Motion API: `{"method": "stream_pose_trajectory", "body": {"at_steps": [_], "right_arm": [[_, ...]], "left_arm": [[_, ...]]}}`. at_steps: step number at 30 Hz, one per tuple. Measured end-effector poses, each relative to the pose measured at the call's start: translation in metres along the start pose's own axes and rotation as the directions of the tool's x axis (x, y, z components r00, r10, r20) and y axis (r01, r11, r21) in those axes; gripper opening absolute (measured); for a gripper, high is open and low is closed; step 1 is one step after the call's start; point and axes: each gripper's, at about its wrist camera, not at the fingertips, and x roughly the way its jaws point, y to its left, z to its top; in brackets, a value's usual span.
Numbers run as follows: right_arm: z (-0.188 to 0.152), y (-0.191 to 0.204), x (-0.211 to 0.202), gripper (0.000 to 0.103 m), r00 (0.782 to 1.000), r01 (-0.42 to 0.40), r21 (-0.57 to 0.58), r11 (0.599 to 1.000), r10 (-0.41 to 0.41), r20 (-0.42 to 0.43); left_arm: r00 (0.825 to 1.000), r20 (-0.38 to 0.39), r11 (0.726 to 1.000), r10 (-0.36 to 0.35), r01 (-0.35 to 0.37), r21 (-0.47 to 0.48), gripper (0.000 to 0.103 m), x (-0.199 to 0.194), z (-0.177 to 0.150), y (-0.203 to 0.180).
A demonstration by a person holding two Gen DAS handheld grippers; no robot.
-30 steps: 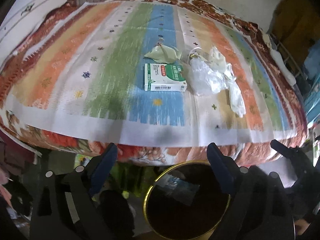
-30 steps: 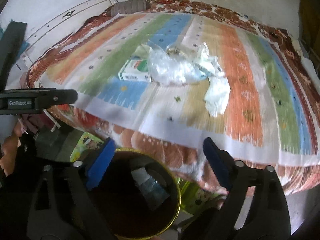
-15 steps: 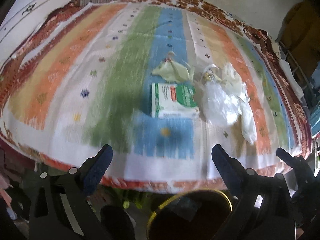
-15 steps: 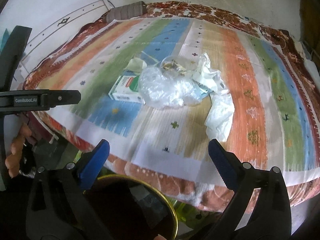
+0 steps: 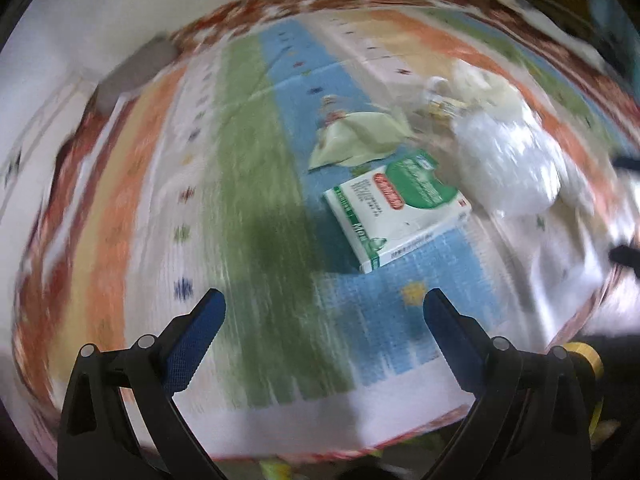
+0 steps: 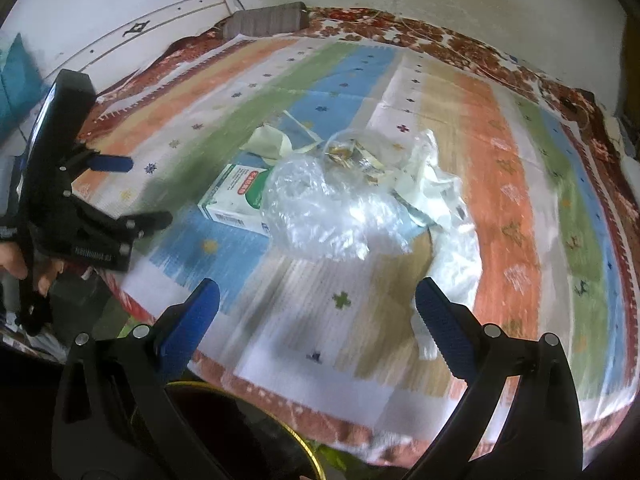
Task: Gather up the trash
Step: 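Move both tools back over the remaining trash on the sheet, then grasp the clear plastic bag with the right tool while the left tool grasps the eye-drop box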
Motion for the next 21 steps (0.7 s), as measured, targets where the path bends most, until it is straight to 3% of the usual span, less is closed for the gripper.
{"method": "stream_pose_trajectory", "body": {"at_steps": [8,11,15,18,21], "right_arm": [[0.014,-0.001,0.027,0.089,1.000,-0.011,-0.019,1.000,0.011,-0.028],[0.018,0.001,0.032,0.086,0.999,-0.030,-0.026,0.999,0.029,-0.034],[0.017,0.002,0.037,0.075,0.998,-0.045,-0.048,0.998,0.043,-0.036],[0.019,-0.003,0.041,0.070,0.998,-0.049,-0.047,0.998,0.047,-0.042],[0.020,-0.008,0.043,0.062,0.996,-0.066,-0.033,0.997,0.064,-0.055]], "left_arm": [[0.992,0.065,0.978,-0.104,0.091,0.187,0.097,0.013,0.004,-0.018],[0.987,0.002,0.957,-0.158,0.153,0.246,0.097,0.021,0.012,-0.021],[0.964,-0.014,0.929,-0.266,0.260,0.262,0.097,0.024,0.028,-0.009],[0.941,-0.030,0.889,-0.336,0.328,0.318,0.097,0.025,0.039,-0.014],[0.932,-0.067,0.842,-0.356,0.351,0.410,0.097,0.030,0.048,-0.030]]}}
